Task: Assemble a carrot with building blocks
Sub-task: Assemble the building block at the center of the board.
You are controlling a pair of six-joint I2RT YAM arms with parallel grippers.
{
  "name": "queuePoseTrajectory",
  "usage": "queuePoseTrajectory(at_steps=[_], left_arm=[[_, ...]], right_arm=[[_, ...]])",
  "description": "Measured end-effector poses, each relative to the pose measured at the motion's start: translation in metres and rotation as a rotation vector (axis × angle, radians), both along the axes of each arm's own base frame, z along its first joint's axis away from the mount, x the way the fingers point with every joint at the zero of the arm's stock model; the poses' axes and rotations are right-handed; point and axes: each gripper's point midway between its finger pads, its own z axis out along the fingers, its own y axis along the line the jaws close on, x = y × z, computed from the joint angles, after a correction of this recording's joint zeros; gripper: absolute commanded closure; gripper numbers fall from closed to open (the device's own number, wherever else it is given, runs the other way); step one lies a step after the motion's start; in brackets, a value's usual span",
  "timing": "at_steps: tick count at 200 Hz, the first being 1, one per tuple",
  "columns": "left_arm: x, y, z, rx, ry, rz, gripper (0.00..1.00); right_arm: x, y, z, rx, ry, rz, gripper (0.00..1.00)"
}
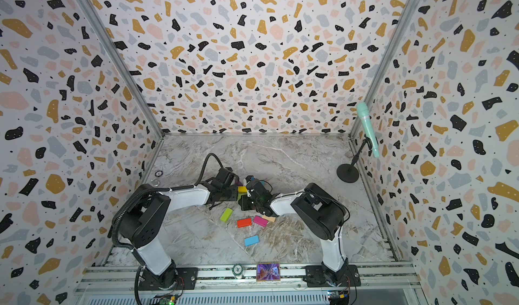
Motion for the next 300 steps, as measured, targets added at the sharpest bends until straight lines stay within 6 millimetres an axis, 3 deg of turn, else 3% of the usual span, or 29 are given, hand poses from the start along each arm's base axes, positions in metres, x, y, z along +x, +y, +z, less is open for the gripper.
queuePoseTrajectory(at_steps=[174, 243, 271, 300], left_arm=[[0.002, -0.001, 0.000, 0.000, 0.001, 0.002, 0.73], [-0.007, 0.010, 0.009, 0.018, 0.000, 0.033, 0.73], [-0.011, 0.018, 0.018, 0.017, -0.019, 0.057, 0.73], [-0.013, 0.024, 0.029, 0.010, -0.040, 0.079, 0.71]], right_arm=[[0.006, 0.000, 0.000, 0.018, -0.001, 0.006, 0.81], [0.007, -0.002, 0.005, 0.008, -0.030, 0.029, 0.66], [0.001, -0.008, 0.019, 0.009, -0.041, 0.035, 0.57], [-0.009, -0.018, 0.059, 0.029, -0.090, 0.035, 0.44]])
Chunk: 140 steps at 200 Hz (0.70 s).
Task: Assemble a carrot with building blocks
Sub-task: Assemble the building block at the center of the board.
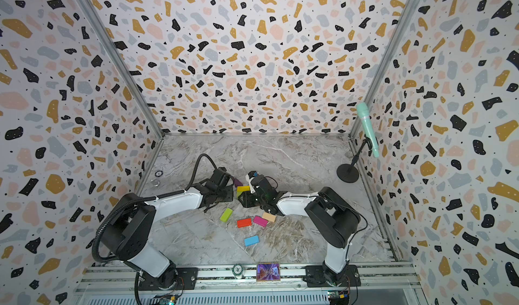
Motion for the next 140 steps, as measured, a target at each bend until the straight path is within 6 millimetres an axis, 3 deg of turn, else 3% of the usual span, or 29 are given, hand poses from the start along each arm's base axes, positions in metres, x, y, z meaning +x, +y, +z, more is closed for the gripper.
queuePoseTrajectory(at_steps=[28, 48, 91, 140], left_arm=[[0.001, 0.004, 0.013, -0.014, -0.033, 0.016, 0.70], [0.002, 0.005, 0.024, -0.033, -0.059, 0.026, 0.68], [0.014, 0.005, 0.039, -0.105, -0.103, 0.034, 0.66], [0.022, -0.006, 0.042, -0.184, -0.117, 0.001, 0.65]], right_arm=[[-0.011, -0.022, 0.038, -0.012, -0.046, -0.049, 0.36], [-0.019, -0.046, 0.044, -0.064, -0.038, -0.116, 0.28], [-0.042, -0.104, -0.001, -0.260, 0.113, -0.300, 0.15], [-0.059, -0.120, -0.038, -0.390, 0.249, -0.400, 0.13]])
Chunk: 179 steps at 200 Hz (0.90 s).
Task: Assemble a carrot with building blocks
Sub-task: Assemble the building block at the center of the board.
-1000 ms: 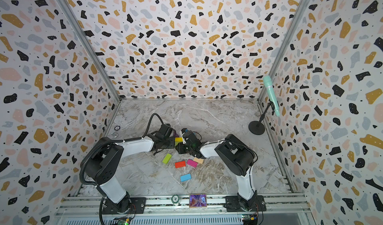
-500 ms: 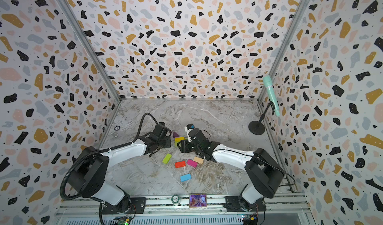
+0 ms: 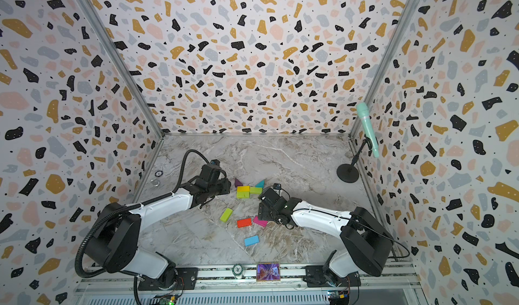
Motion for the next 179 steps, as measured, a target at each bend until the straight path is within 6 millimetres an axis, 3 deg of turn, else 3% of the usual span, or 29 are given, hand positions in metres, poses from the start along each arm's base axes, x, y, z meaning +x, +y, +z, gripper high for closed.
queuePoseTrajectory(at_steps=[29, 82, 143, 179], left_arm=[[-0.001, -0.004, -0.005, -0.029, 0.001, -0.018, 0.65], [0.000, -0.009, -0.006, -0.083, -0.002, -0.050, 0.65], [-0.010, -0.016, -0.019, -0.122, 0.035, -0.093, 0.65], [-0.012, -0.021, -0.017, -0.148, 0.035, -0.116, 0.65]], right_arm=[[-0.007, -0.002, -0.012, -0.016, 0.052, -0.057, 0.13], [-0.008, 0.003, -0.014, 0.001, 0.088, -0.137, 0.15], [-0.003, 0.014, -0.021, -0.012, 0.127, -0.197, 0.33], [-0.002, 0.015, -0.024, -0.007, 0.143, -0.233, 0.36]])
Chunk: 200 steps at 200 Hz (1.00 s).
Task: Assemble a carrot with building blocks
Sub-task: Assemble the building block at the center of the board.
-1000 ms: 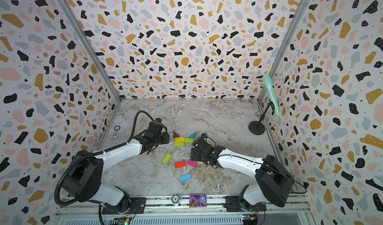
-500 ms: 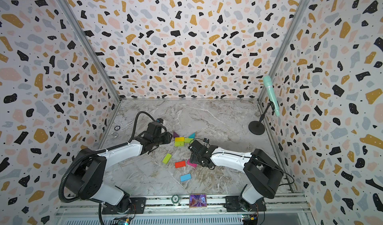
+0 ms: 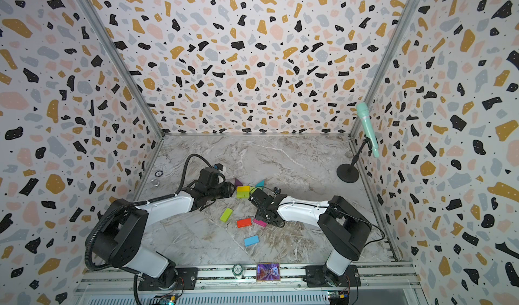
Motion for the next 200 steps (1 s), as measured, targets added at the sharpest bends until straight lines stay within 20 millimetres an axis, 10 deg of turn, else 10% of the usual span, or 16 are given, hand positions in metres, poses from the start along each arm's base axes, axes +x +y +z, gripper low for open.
queuePoseTrajectory(at_steps=[200], left_arm=[[0.002, -0.005, 0.006, -0.065, -0.004, -0.022, 0.65]], right_arm=[[0.014, 0.012, -0.005, -0.098, 0.031, 0.058, 0.35]])
